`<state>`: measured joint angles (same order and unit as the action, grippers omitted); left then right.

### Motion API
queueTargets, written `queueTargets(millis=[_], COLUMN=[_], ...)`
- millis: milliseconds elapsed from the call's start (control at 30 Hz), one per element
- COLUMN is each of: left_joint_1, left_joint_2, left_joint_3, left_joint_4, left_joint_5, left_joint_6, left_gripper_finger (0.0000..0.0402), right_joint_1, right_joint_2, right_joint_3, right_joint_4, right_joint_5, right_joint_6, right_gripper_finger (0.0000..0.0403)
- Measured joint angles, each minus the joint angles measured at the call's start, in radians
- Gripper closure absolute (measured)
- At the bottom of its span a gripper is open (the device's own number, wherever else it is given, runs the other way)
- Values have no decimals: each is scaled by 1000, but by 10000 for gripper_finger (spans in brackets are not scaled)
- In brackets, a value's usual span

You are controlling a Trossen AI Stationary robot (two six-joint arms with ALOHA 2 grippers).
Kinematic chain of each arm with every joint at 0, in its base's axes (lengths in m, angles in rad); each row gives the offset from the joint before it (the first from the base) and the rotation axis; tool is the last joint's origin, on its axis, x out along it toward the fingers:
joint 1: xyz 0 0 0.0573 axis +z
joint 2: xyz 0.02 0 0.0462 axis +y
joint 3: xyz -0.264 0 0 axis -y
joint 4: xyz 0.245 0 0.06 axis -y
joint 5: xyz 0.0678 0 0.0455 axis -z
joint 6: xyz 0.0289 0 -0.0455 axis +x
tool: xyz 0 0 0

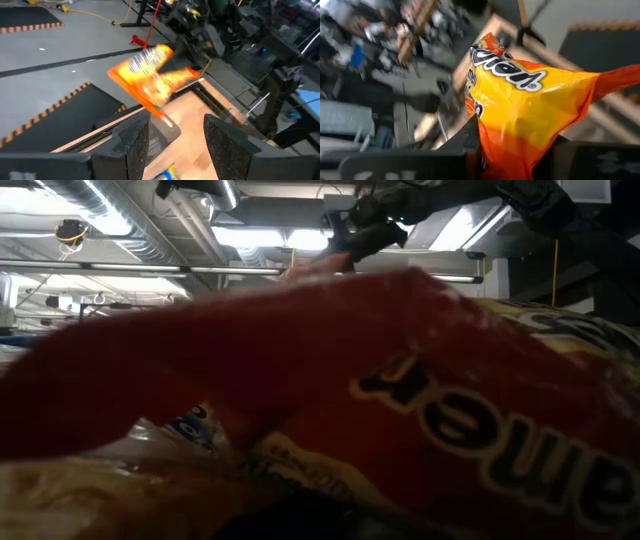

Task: Sort Maruchan noodles
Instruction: Put the orange noodle pack into the black bin

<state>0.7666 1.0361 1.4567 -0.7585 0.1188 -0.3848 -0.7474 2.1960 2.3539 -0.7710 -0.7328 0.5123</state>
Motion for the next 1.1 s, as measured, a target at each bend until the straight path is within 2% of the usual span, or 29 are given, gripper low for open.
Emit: queueTargets(millis=[167, 367, 567, 700, 900, 1100], left_joint_1=[0, 0, 0, 0, 0, 0], left_joint_2=[-3, -3, -3, -3, -3, -3], left_joint_3=[0, 0, 0, 0, 0, 1], left_joint_4=[-17, -20, -22, -44, -68, -69], left_joint_5=[-32, -31, -30, -30, -30, -30], left_joint_6=[21, 30, 30, 30, 31, 30], left_gripper_finger=[223, 223, 223, 223, 223, 223], right_joint_1=[10, -57, -116, -124, -105, -30], right_joint_2=[-6, -55, -109, -115, -117, -175], right_joint_3=[0, 0, 0, 0, -128, -454], right_joint_4=[-172, -450, -530, -561, -445, -63], right_joint_5=[14, 147, 209, 206, 174, 87], right_joint_6=[-78, -244, -315, -353, -331, -186], right_gripper_finger=[344, 352, 350, 352, 353, 356])
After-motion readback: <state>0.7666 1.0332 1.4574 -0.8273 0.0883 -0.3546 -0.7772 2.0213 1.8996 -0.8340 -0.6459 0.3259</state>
